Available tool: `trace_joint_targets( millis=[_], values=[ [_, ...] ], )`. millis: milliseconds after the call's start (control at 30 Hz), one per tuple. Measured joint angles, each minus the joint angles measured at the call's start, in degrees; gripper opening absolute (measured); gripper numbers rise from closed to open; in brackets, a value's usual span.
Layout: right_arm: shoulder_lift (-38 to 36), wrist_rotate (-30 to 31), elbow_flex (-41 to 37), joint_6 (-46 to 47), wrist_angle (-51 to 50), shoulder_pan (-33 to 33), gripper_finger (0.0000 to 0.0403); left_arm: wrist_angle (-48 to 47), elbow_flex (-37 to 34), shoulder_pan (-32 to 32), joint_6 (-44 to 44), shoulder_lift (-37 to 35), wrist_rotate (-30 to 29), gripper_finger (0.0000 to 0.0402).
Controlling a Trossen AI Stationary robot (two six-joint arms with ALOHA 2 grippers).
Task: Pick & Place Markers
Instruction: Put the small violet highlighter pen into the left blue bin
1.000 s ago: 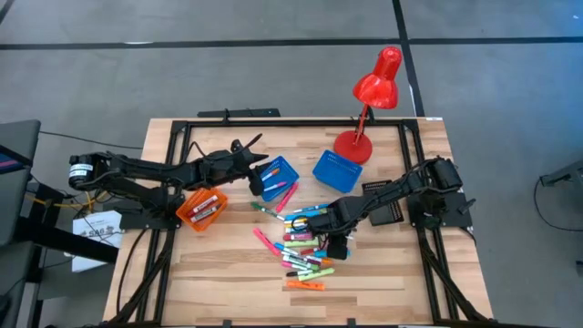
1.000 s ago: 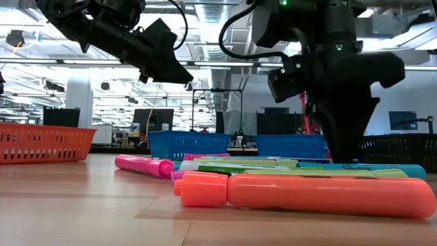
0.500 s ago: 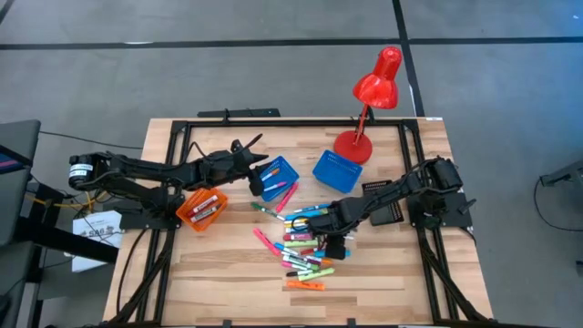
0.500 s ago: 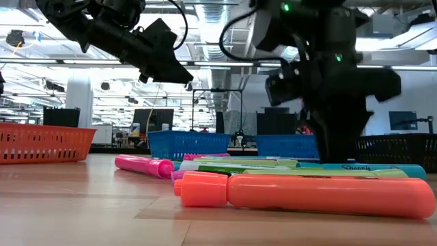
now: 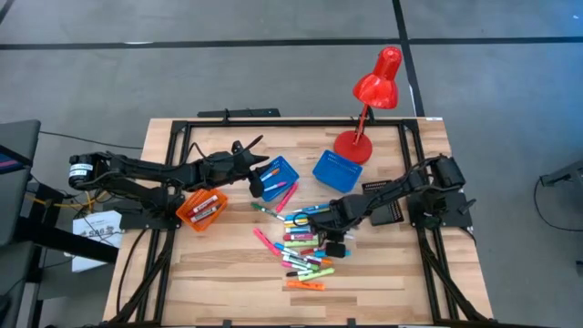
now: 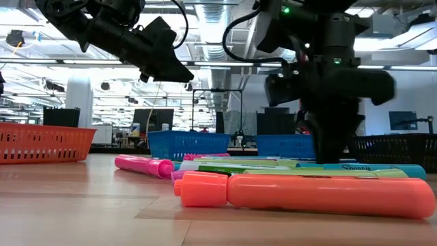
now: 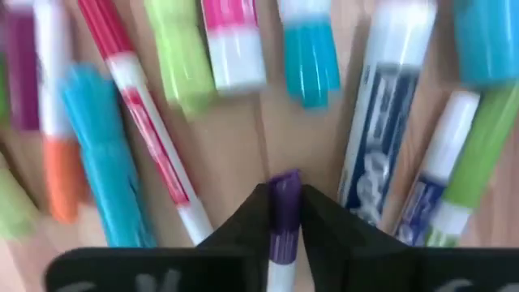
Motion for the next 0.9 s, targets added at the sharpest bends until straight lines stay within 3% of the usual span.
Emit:
trace_joint_targets(
  millis=[133, 233, 367, 533, 900],
  values=[
    [0.01, -0.88, 3.34, 1.06, 1.28, -0.55, 0.0024, 0.17, 0.00, 0.00, 0.00, -0.02, -0.17, 0.0121],
    [-0.96, -0.36, 7.45, -3.24, 2.20, -0.56, 0.0035, 0.66, 0.00, 0.00, 0.01, -0.03, -0.17, 0.0121],
    [-1.25, 6.01, 11.92, -10.44, 1.29, -1.23, 0.0047, 0.74, 0.00, -0.02, 0.00, -0.26, -0.15, 0.0121],
    [-1.62, 17.32, 16.71, -18.87, 2.93, -3.43, 0.0034, 0.62, 0.00, 0.00, 0.00, -0.42, -0.15, 0.0121],
    [-6.66, 24.66, 17.17, -28.33, 8.00, -7.89, 0.0040, 0.22, 0.00, -0.02, -0.40, -0.42, 7.93, 0.0121]
  ],
)
